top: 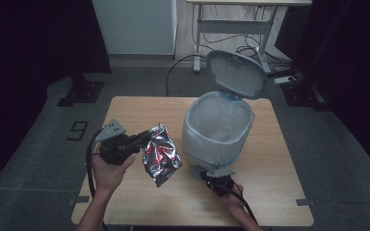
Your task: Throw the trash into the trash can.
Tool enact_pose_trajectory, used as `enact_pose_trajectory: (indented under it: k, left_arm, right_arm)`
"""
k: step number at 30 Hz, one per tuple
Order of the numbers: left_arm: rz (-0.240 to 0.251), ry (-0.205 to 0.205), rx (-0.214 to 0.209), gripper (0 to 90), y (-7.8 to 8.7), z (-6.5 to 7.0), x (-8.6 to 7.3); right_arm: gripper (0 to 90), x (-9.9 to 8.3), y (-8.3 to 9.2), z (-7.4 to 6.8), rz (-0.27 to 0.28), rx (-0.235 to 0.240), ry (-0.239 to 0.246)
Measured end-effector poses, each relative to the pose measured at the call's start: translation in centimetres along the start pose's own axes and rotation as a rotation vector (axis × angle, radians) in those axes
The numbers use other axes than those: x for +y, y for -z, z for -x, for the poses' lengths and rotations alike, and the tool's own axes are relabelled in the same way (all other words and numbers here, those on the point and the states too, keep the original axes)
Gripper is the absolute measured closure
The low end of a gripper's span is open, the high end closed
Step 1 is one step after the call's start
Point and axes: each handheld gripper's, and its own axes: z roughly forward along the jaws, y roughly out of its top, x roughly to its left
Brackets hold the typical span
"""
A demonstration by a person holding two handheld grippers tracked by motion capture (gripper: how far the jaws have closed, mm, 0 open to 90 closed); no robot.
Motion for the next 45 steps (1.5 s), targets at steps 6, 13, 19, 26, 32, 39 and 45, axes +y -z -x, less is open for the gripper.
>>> enact_pose_trajectory:
  k: [6,13,19,26,32,39,45]
  left_arm:
    - [-0.006,-0.010,-0.003,87.2,-0.2,0.1,0.6]
    - [0.001,-0.009,-0.010,87.2,-0.4,0.0,1.6]
    - [0.002,-0.016,-0.012,87.1,-0.6,0.1,2.3]
    - [-0.003,-0.029,-0.018,87.1,-1.1,0.2,3.3]
    - [-0.006,-0.033,-0.020,87.1,-1.6,0.0,4.1]
    - [-0.009,-0.035,-0.026,87.1,-2.2,0.0,5.0]
    - [-0.019,-0.044,-0.037,87.1,-2.9,0.3,5.5]
  right_arm:
    - [90.0,0.0,0.0,0.0,0.000,-0.001,0.000]
    - [90.0,0.0,0.0,0.0,0.000,-0.001,0.002]
    - [90.0,0.0,0.0,0.0,0.000,0.000,0.000]
    - [90.0,0.0,0.0,0.0,0.000,0.002,-0.002]
    - [90.0,0.0,0.0,0.0,0.000,0.001,0.000]
    - [90.0,0.0,0.0,0.0,0.001,0.002,0.003]
    - [90.0,0.0,0.0,0.0,0.001,0.002,0.006]
